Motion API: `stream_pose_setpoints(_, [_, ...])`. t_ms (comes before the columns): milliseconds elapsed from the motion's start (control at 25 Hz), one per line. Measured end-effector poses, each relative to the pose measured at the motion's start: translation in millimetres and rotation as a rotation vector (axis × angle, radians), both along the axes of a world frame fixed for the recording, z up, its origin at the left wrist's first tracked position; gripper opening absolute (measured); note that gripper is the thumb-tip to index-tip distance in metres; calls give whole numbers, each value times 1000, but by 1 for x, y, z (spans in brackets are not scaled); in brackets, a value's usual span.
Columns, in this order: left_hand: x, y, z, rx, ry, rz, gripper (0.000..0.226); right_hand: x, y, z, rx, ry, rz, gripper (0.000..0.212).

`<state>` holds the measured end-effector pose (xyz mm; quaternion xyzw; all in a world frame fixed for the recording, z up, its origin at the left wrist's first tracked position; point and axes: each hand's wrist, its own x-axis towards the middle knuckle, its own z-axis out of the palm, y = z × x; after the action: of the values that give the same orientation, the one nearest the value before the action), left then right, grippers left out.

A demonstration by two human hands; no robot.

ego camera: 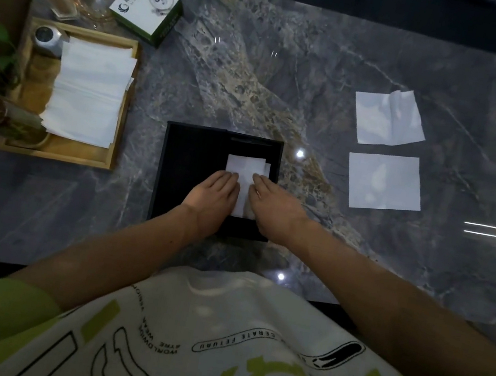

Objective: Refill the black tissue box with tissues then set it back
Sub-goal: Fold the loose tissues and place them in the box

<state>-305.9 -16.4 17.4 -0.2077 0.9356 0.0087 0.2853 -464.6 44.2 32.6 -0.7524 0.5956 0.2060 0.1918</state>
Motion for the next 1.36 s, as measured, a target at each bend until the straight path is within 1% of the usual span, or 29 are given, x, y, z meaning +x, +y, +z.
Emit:
stream_pose_setpoints(120, [8, 6, -1, 49, 103, 61, 74, -9, 14, 6, -50, -18, -116, 71])
stream_pose_setpoints(280, [7, 14, 3, 140, 366, 154, 67, -11, 35, 15, -109, -53, -293, 73])
stream_pose_setpoints(360, [-6, 19, 9, 182, 457, 157, 65, -17, 49, 20, -135, -55, -388, 74])
stream_pose_setpoints(440, [-26, 26, 12, 189, 509, 140, 63, -29, 61, 21, -184, -59, -463, 72])
stream_pose_setpoints(560, [-61, 39, 17, 226, 557, 174, 60, -61, 77, 19, -240, -54, -523, 71])
stream_pose_setpoints(720, [-118, 63, 16, 232, 587, 347, 60, -124, 91, 4, -236, -96, -560, 71])
stream_pose_setpoints(800, [-151, 80, 17, 265, 579, 457, 59, -155, 98, -2, -207, -136, -573, 73])
stream_pose_setpoints(920, [-200, 104, 13, 306, 557, 557, 61, -197, 105, -6, -221, -181, -558, 72])
stream_pose_setpoints(1000, [-224, 117, 13, 378, 615, 721, 62, -222, 111, -5, -233, -218, -573, 72])
stream_pose_setpoints(1120, [-251, 129, 14, 513, 740, 1044, 57, -250, 113, -6, -255, -275, -548, 69])
stream_pose_setpoints(1240, [-275, 127, 10, 704, 797, 1436, 54, -275, 106, -13, -230, -288, -587, 67])
stream_pose_setpoints(1360, [-299, 126, 8, 860, 827, 1812, 47, -297, 95, -18, -195, -281, -563, 69])
